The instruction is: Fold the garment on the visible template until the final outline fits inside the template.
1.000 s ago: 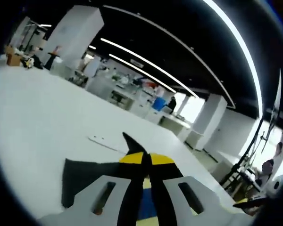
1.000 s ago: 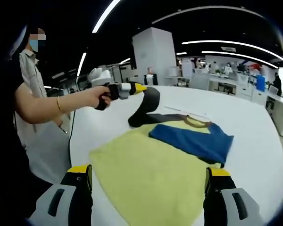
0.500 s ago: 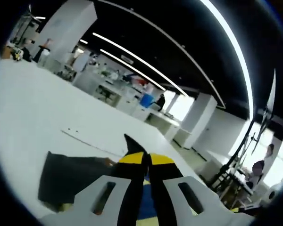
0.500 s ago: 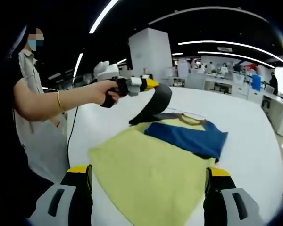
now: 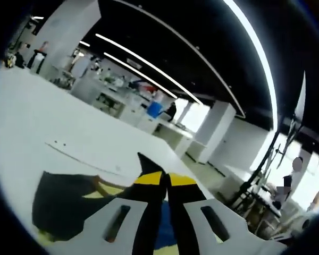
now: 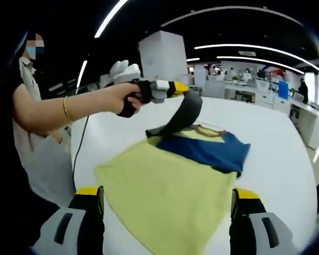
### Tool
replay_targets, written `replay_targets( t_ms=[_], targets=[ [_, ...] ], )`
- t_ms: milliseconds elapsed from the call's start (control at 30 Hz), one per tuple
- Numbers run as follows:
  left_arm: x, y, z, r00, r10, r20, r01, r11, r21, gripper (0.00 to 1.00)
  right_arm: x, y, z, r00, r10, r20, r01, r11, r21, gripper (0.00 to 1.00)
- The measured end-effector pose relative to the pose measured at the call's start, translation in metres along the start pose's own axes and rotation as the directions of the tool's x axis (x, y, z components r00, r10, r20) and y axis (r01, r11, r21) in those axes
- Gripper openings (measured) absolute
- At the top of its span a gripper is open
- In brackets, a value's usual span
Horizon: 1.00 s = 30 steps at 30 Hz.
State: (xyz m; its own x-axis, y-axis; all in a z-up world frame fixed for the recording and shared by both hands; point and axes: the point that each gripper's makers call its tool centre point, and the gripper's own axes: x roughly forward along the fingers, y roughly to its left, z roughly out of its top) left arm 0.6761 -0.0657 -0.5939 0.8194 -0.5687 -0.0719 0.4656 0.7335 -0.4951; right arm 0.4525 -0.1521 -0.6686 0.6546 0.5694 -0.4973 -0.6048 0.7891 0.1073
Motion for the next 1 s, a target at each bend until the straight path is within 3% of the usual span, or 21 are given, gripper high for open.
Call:
replay_targets(
  t_ms=[200,400,533,600,767,933,1000],
  targets=[
    [0.012,-0.022,-0.019,0.997,-0.058,-0.047,0.059,0.998,0.021,0.00,-0.003,-0.003,-0.002,1.000,-0.014,-0.002,0.014,1.000,0.017,0.98],
    [0.020,-0.027,-0.043,0.991,-0.070,-0.115,0.076,0.996,0.049,0.00,-0.002,-0.001,-0.009,1.000,-0.012,-0.026,0.013,1.000,0.013,0.98],
    [0.026,-0.031,-0.056,0.987,-0.073,-0.145,0.079,0.996,0.036,0.00,-0.002,0.000,-0.011,1.000,-0.009,-0.029,0.009,1.000,0.018,0.98],
    [0.029,-0.036,-0.061,0.985,-0.090,-0.149,0.083,0.995,-0.050,0.00,-0.003,0.000,-0.012,0.999,-0.011,-0.034,0.012,1.000,0.020,0.98],
    [0.038,-0.046,-0.071,0.981,-0.103,-0.162,0.102,0.995,-0.016,0.00,-0.003,-0.003,-0.015,0.999,-0.021,-0.037,0.022,0.999,0.026,0.98],
    [0.044,-0.048,-0.097,0.971,-0.102,-0.215,0.099,0.995,-0.026,0.00,-0.002,-0.006,-0.017,0.999,-0.032,-0.034,0.033,0.999,0.038,0.98],
    [0.044,-0.049,-0.112,0.960,-0.106,-0.257,0.103,0.994,-0.028,0.00,-0.002,-0.007,-0.017,0.999,-0.031,-0.035,0.033,0.999,0.042,0.98]
  ],
)
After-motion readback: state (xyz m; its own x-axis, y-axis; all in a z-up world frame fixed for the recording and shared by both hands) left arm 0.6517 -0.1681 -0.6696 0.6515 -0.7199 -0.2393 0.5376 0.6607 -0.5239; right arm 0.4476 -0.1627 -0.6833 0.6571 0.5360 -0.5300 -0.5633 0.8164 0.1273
